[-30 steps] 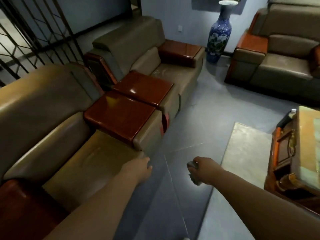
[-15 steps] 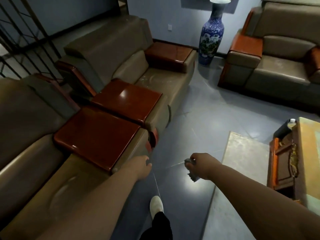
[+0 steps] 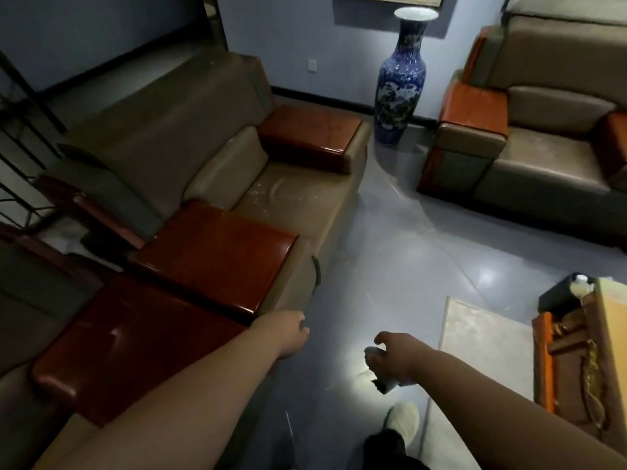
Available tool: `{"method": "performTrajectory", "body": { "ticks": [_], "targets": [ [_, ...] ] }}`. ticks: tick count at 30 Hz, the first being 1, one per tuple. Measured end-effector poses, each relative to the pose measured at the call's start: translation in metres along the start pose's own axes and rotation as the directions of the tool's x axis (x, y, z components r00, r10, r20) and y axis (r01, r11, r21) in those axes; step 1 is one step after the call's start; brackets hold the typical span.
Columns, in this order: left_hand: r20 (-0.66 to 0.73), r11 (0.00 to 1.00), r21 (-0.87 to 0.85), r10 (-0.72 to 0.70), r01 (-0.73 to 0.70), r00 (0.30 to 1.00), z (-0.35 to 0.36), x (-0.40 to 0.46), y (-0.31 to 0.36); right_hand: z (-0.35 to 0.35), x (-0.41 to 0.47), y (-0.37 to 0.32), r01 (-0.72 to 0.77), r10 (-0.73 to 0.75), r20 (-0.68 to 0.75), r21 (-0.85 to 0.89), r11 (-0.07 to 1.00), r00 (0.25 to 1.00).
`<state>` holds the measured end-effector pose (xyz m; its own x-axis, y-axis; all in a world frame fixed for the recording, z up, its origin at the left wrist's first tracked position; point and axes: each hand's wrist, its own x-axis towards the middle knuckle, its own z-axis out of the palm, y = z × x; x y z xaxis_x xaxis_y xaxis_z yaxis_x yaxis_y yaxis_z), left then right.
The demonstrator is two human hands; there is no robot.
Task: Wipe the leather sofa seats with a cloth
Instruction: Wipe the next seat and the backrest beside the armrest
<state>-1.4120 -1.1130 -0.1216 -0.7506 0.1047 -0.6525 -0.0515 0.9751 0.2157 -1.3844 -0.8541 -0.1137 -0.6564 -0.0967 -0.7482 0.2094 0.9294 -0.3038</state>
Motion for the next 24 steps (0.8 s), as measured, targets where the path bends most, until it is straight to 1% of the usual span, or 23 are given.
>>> {"method": "performTrajectory", "body": {
  "ticks": [2,6,7,10,12,13,17,19,21,24],
  "targets": [
    [0.013,1.0,0.024,-0.005,0.005,1.0,-0.018,0.032,0.012,-0.028,0.031,0.003,0.007,-0.01,-0.04,-0.072,0.997,0.999],
    [0.001,0.998,0.029,-0.064,0.064,0.998,-0.057,0.097,0.039,-0.095,0.099,0.014,0.061,-0.064,-0.014,-0.128,0.99,0.998],
    [-0.002,0.996,0.01,-0.09,0.09,0.996,-0.066,0.112,0.044,-0.117,0.114,0.017,0.089,-0.089,0.009,-0.175,0.98,0.996],
    [0.001,0.987,-0.022,-0.158,0.158,0.987,-0.095,0.153,0.059,-0.186,0.153,0.023,0.198,-0.158,0.141,-0.344,0.918,0.977],
    [0.006,0.979,-0.025,-0.2,0.2,0.98,-0.114,0.178,0.071,-0.227,0.183,0.029,0.195,-0.149,0.158,-0.33,0.924,0.976],
    [-0.001,0.977,-0.036,-0.21,0.21,0.978,-0.123,0.19,0.078,-0.247,0.199,0.032,0.179,-0.14,0.151,-0.29,0.94,0.979],
    [-0.072,0.957,-0.158,-0.258,0.245,0.963,-0.155,0.225,0.104,-0.316,0.251,0.029,0.129,-0.122,0.065,-0.121,0.984,0.99],
    [-0.14,0.935,-0.226,-0.309,0.274,0.941,-0.172,0.244,0.105,-0.343,0.273,0.02,0.164,-0.162,0.029,-0.135,0.977,0.986],
    [-0.181,0.904,-0.293,-0.371,0.311,0.911,-0.19,0.266,0.097,-0.361,0.301,0.011,0.192,-0.189,0.034,-0.156,0.969,0.981],
    [-0.166,0.853,-0.382,-0.443,0.356,0.881,-0.213,0.304,0.072,-0.383,0.344,-0.003,0.199,-0.186,0.088,-0.168,0.966,0.979]
  ]
}}
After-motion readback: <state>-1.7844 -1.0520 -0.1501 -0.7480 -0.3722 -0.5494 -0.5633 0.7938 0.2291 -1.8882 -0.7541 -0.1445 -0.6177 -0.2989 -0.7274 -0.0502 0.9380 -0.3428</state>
